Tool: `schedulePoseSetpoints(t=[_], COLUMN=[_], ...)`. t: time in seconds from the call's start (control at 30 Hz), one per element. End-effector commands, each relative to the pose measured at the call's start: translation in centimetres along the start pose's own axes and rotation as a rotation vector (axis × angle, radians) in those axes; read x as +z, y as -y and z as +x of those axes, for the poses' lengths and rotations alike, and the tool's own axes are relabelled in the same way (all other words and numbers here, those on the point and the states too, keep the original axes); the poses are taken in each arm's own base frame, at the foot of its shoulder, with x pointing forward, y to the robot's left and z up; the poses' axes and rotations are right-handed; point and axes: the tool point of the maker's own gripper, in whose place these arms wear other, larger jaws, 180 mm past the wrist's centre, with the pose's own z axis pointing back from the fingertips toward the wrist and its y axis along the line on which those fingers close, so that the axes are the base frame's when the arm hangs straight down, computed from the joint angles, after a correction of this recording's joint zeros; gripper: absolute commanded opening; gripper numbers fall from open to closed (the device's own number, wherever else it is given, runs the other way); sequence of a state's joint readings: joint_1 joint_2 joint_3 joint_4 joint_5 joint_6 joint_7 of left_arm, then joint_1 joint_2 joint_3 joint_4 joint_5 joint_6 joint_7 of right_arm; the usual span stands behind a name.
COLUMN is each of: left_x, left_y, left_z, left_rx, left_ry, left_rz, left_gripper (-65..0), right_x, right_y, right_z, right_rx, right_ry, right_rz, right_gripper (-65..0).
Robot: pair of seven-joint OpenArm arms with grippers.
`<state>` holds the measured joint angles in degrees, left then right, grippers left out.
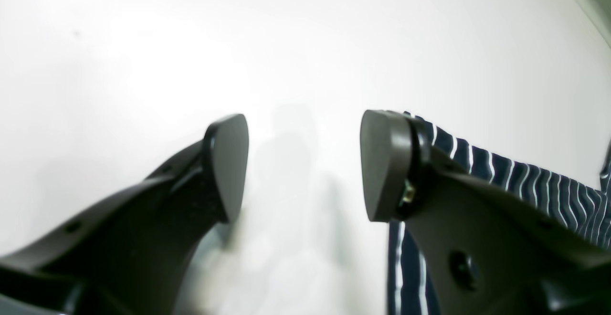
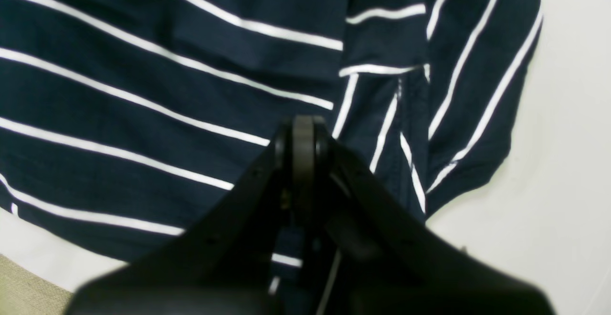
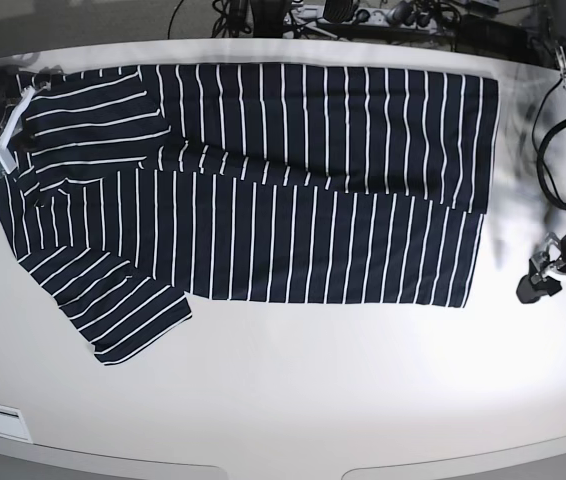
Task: Fold the T-shirt properly
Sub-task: 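Release the left gripper and move it to the shirt's hem corner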
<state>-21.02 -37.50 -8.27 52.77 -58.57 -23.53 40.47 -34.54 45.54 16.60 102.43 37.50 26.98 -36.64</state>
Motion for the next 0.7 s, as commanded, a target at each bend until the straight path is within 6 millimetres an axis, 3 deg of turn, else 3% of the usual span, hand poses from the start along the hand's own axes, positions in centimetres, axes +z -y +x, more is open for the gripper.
schedulePoseSetpoints(t=[0.0,0.33,0.6,0.67], left_x=[0.1,-5.5,-6.3,-6.3], left_y=[0.9,6.9,10.1,10.2], left_z=[2.1,-3.9,-9.2,-9.4], left_rx=[-0.017,-0.036,-0.044,-0.043], left_ry=[0.04,-0.155,-0.363,-0.375], left_rz=[-0.038,-0.184,-0.258,-0.261], left_gripper=[-26.6,-26.6,-27.0,-31.8], right_x=[0.5,0.5,0.5,0.5], right_y=[0.7,0.7,0.7,0.7], right_z=[1.2,1.2,1.2,1.2], right_rx=[0.021,0.022,0.022,0.022], right_ry=[0.034,0.032,0.033,0.033], right_rz=[-0.016,-0.016,-0.017,-0.017], right_gripper=[-65.0,-65.0,-65.0,-65.0])
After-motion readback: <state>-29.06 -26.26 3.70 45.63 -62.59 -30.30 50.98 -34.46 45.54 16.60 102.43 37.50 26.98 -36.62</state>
